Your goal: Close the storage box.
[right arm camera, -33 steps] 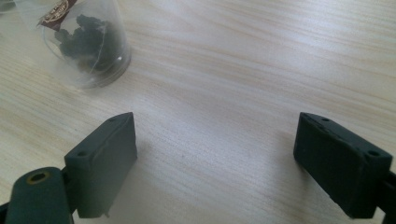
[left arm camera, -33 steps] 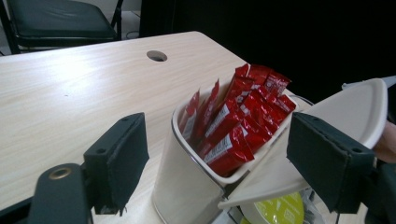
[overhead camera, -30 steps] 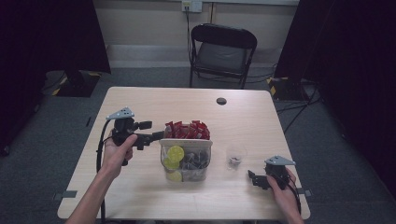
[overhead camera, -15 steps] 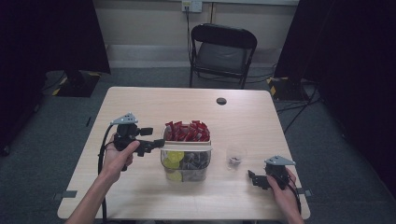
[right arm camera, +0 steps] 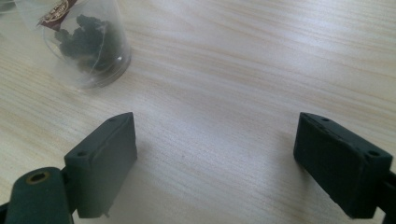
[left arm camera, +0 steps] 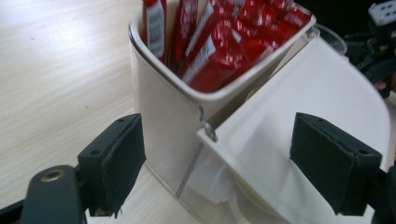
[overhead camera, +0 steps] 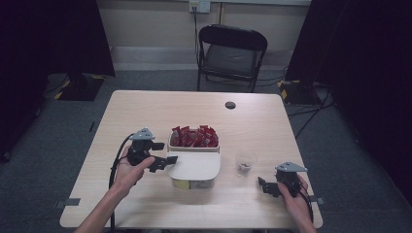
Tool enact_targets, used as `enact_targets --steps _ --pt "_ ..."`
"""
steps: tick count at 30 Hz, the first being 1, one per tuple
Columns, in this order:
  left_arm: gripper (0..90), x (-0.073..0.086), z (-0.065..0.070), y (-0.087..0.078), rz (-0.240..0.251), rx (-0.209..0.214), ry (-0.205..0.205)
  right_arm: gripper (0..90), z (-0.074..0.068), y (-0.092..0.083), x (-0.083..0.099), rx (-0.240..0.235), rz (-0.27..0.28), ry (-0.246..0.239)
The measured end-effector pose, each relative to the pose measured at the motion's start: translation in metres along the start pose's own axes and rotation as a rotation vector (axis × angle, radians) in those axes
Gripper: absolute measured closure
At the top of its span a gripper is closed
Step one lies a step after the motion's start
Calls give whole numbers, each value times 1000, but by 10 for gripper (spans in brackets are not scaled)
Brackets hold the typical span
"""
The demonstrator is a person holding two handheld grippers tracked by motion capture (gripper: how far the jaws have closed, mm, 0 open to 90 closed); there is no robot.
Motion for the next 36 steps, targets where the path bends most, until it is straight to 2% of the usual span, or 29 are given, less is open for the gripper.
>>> enact_targets --steps 7,9,11,19,26,33,34,35,36 --pt "158 2 -1 -3 24 -11 -6 127 0 0 0 0 0 0" --pt "160 3 -4 -8 52 -11 -17 127 0 0 0 0 0 0" --pt "159 5 -6 -13 58 -9 -33 127 0 0 0 0 0 0" --pt "157 14 -21 -31 75 -31 -26 127 0 0 0 0 0 -1" --pt "159 25 -44 -40 70 -121 -59 126 0 0 0 0 0 -1" --pt "165 61 -73 -42 -21 -224 -94 126 0 0 0 0 0 -1" --pt "165 66 -77 -42 -49 -244 -86 126 0 0 0 0 0 0" --pt "165 68 -80 -43 -46 -249 -86 126 0 0 0 0 0 0" --pt "166 70 -82 -44 -38 -252 -103 126 0 0 0 0 0 -1"
Point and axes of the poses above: each handheld gripper's, and its own axes: y roughly forward along the jaws, x roughly out of its underside, z roughly to its right, the point moved 9 cm from there along y, roughly forward along the jaws, and after that the axes turned 3 degrees about -y, right-handed, at the moved point
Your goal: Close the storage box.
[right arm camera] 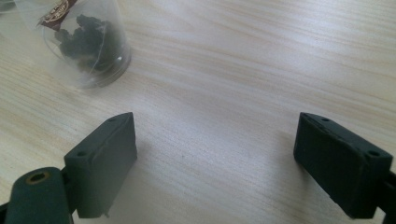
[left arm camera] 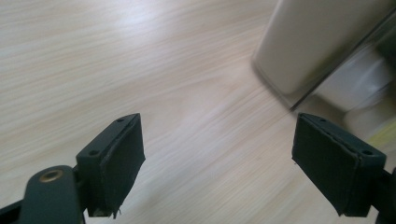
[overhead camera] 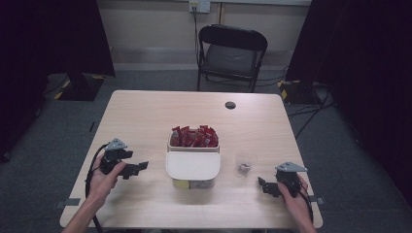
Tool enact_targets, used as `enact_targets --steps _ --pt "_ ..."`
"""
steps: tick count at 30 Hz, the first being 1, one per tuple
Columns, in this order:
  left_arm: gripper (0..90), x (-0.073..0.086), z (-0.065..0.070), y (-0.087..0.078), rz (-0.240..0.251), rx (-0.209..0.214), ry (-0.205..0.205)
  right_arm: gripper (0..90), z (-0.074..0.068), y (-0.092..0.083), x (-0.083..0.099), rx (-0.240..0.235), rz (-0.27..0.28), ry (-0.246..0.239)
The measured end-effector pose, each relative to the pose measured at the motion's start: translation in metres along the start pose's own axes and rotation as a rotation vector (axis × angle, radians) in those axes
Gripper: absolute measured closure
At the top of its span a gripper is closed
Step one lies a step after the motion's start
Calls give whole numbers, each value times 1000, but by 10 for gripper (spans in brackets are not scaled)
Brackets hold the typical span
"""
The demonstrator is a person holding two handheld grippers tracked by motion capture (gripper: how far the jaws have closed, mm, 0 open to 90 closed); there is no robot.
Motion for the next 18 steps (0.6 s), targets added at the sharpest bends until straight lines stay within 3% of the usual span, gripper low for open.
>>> enact_targets --steps 4,8,11,12,16,17,18 --pt "163 18 -17 4 -47 -44 -11 126 0 0 0 0 0 0" --pt "170 29 -26 7 -62 -70 -31 126 0 0 0 0 0 0" --pt "170 35 -33 13 -71 -114 -36 126 0 0 0 1 0 -1" --pt "170 38 -34 16 -88 -121 -29 126 0 0 0 0 0 0" --pt "157 40 -34 19 -72 -160 19 126 0 0 0 0 0 0" --pt "152 41 -34 20 -70 -177 51 126 0 0 0 1 0 -1" --pt "137 41 -33 22 -38 -174 40 126 0 0 0 0 0 0"
Point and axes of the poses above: each handheld gripper's, and its own axes: y roughly forward along the jaws, x roughly out of its underside, z roughly to its right, the point moved 9 cm from there along y, roughly forward along the jaws, and after that the axes turned 3 degrees about -y, right-handed, at the moved point
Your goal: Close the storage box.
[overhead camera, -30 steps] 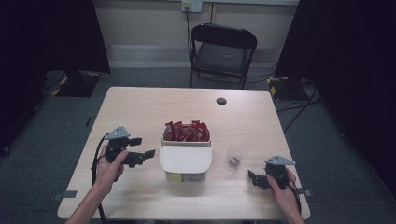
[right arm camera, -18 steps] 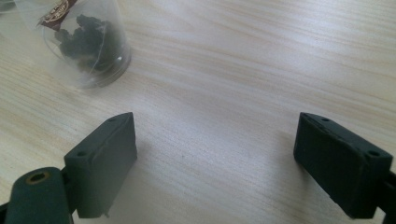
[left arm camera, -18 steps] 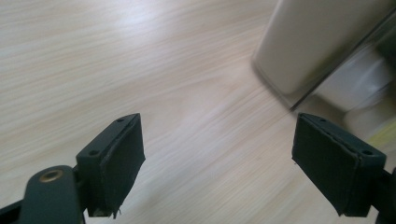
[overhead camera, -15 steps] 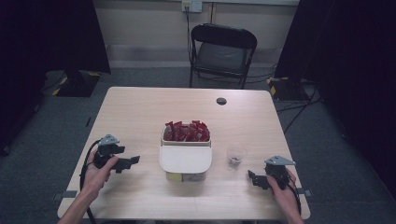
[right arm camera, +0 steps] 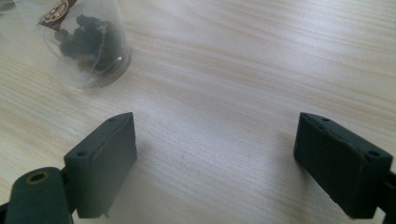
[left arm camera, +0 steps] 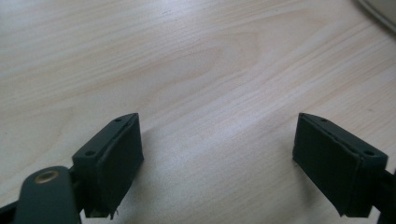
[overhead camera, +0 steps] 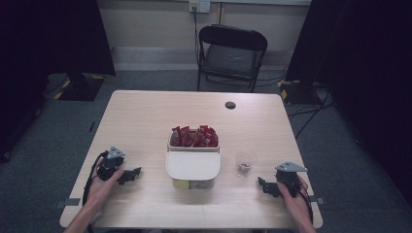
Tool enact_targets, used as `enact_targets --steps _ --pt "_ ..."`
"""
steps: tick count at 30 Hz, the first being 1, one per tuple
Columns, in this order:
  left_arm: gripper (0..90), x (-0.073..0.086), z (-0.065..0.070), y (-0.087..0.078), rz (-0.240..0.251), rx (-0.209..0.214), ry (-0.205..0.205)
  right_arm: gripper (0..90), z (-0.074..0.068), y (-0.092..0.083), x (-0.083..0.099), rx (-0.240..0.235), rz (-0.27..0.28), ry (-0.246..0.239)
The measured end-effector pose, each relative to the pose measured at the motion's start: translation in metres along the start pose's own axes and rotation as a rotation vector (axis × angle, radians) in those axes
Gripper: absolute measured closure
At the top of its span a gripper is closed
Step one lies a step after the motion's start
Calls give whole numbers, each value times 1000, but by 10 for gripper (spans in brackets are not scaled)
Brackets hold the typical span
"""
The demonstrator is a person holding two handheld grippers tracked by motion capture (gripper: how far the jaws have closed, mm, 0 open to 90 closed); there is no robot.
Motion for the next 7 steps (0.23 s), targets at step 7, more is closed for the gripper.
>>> enact_targets --steps 7 --pt "111 1 -1 1 16 3 14 122 0 0 0 2 0 -2"
Point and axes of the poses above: each handheld gripper's, and its own axes: y roughly forward along the jaws, x roughly out of its underside, z roughly to its right, the point moved 9 cm from there along y, roughly forward along the jaws, and after that the axes turned 3 degrees about -y, right-handed, at the moved point
